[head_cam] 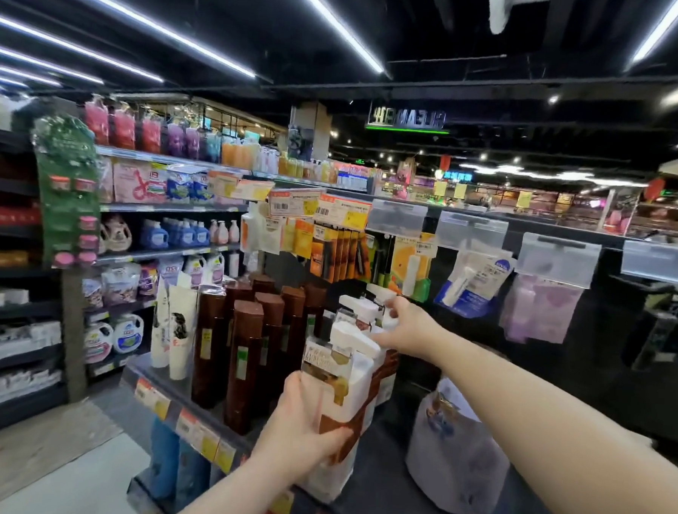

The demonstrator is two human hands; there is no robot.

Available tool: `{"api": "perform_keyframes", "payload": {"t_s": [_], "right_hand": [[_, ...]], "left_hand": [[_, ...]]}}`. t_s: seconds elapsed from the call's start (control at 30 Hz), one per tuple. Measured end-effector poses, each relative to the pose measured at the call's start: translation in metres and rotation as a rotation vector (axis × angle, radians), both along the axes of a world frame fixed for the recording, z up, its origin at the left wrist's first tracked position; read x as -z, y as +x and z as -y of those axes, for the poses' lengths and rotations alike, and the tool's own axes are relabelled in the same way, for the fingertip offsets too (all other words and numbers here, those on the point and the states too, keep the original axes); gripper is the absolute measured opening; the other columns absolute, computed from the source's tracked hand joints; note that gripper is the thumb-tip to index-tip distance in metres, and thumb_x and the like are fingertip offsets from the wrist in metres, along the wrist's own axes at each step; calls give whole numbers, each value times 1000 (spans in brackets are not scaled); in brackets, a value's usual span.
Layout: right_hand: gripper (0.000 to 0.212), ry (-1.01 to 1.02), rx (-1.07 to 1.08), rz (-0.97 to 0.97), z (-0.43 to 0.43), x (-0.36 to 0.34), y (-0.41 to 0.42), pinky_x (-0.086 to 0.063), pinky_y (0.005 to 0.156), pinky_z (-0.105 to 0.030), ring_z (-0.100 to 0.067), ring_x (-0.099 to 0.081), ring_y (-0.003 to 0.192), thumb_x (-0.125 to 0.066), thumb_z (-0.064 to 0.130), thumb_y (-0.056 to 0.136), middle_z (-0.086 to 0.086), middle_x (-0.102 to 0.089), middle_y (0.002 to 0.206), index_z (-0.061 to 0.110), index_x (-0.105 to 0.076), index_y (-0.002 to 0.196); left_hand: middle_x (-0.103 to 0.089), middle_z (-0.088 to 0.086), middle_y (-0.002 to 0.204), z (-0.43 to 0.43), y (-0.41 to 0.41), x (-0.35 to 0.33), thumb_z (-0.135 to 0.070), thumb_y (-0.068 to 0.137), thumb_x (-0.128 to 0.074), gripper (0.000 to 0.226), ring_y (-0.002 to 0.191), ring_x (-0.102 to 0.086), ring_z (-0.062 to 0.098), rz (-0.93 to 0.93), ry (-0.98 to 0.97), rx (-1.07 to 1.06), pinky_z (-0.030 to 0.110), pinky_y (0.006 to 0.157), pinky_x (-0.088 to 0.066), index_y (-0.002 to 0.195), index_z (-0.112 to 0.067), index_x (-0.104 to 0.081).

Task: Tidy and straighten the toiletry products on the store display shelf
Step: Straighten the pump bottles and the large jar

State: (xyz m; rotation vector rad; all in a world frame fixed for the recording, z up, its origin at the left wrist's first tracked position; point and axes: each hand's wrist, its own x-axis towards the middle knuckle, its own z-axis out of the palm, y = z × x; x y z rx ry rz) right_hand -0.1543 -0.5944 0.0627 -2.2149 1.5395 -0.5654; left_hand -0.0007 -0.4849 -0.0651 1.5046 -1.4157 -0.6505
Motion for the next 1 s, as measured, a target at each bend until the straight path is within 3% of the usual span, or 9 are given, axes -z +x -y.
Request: {"api": "perform_keyframes", "payload": {"t_s": [0.1, 0.17, 0.3, 0.4, 0.5, 0.6, 0.73, 1.0], "right_hand": [[94, 102, -47, -32, 16, 6, 7, -41, 99, -33, -26, -43, 126, -75, 40, 72, -11, -39, 142, 12, -21, 144], [79, 80, -58, -109, 25, 14, 11, -46, 96, -32, -23, -49, 116, -74, 39, 73, -11, -47, 132, 13, -33, 135], [78, 41, -90, -79, 37, 28, 15, -45, 99, -36, -24, -49, 117, -75, 40, 71, -9, -49, 129, 11, -39, 134], [76, 64, -128, 1, 36, 31, 14, -40, 92, -24, -22, -48, 119, -76, 34, 72, 2, -46, 120, 11, -37, 133], [74, 83, -136, -21, 33, 26, 8, -39, 83, -23, -17, -47, 110, -79, 39, 67, 3, -44, 112, 19, -37, 125], [81, 106, -146, -25, 32, 24, 0, -40, 82, -22, -14, -48, 105, -81, 39, 64, 3, -47, 115, 20, -34, 128], [82, 152, -157, 30, 24, 23, -9, -38, 63, -10, -4, -48, 89, -80, 37, 66, 10, -50, 104, 26, -32, 131], [100, 202, -108, -3, 19, 23, -14, -43, 92, -27, -14, -50, 112, -80, 37, 66, 4, -50, 123, 26, -17, 143]], "left_hand": [[-46, -26, 104, 1, -1, 0, -55, 50, -73, 72, 90, -45, -10, -16, -3, -35, 8, 64, -34, 98, -51, -19], [-43, -32, 105, 3, -2, 3, -58, 46, -74, 75, 92, -44, -13, -24, -26, -63, 5, 67, -32, 95, -59, -17], [-35, -35, 112, 7, -2, 9, -63, 38, -78, 104, 103, -42, -4, -17, -15, -53, 18, 87, -33, 112, -61, -4], [-31, -40, 107, 8, -2, 12, -62, 39, -77, 103, 100, -41, -2, 4, -5, -57, 20, 86, -32, 106, -66, 0], [-34, -39, 109, 10, 0, 14, -61, 40, -78, 100, 104, -42, -1, 32, -39, -53, 20, 86, -33, 95, -74, 5], [-33, -39, 112, 13, 3, 16, -61, 40, -77, 101, 110, -43, 3, 18, -53, -41, 24, 90, -36, 101, -72, 3], [-44, -25, 119, 15, 6, 15, -63, 38, -78, 104, 113, -48, 9, 6, -23, -41, 37, 98, -44, 114, -60, -8], [-46, -33, 112, 16, 11, 15, -65, 32, -78, 107, 97, -50, -3, -19, -54, -2, 18, 75, -39, 103, -76, 1]]}}
